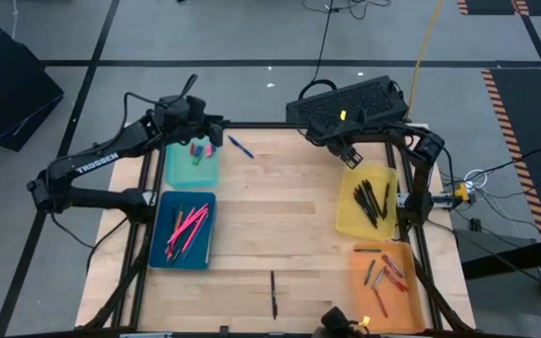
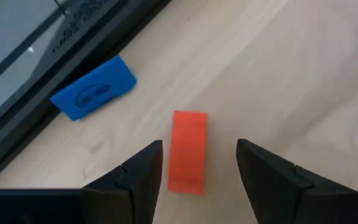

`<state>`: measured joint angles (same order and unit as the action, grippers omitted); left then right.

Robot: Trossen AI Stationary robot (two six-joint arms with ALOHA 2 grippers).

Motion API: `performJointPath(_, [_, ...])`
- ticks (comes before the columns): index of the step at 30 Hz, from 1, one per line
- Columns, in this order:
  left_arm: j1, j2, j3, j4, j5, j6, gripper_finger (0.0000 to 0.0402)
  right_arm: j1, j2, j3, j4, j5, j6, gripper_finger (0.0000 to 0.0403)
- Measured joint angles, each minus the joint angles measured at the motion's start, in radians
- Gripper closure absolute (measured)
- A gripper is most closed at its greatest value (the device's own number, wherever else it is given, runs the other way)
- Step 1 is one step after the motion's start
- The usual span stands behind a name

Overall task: Sort crayons/erasers/pens/pencils in bins
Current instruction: Put the orange eraser into the light blue bin

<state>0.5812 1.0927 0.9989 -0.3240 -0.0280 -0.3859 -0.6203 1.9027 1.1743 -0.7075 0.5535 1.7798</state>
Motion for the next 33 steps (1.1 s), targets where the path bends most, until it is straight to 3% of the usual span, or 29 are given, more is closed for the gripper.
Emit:
performJointPath(6, [0.000, 0.000, 0.000, -0.003, 0.000, 0.008, 0.0240, -0.017, 0.006, -0.041, 0.176, 0.003, -0.095, 0.0207])
performJointPath(14, [-0.027, 0.000, 0.000, -0.003, 0.000, -0.015, 0.0240, -0.012, 0.005, 0.007, 0.031, -0.047, -0.121, 0.0218])
performJointPath(22, [-0.047, 0.000, 0.000, -0.003, 0.000, -0.018, 0.0240, -0.013, 0.006, 0.028, 0.026, -0.056, -0.121, 0.0227])
performJointPath(29, [-0.053, 0.000, 0.000, -0.001, 0.000, -0.019, 0.0240, -0.004, 0.006, 0.086, 0.033, 0.041, -0.314, 0.0227])
performJointPath(33, [-0.053, 0.000, 0.000, 0.000, -0.006, -0.005, 0.0240, -0.022, 0.006, 0.094, 0.001, 0.036, -0.302, 0.0227])
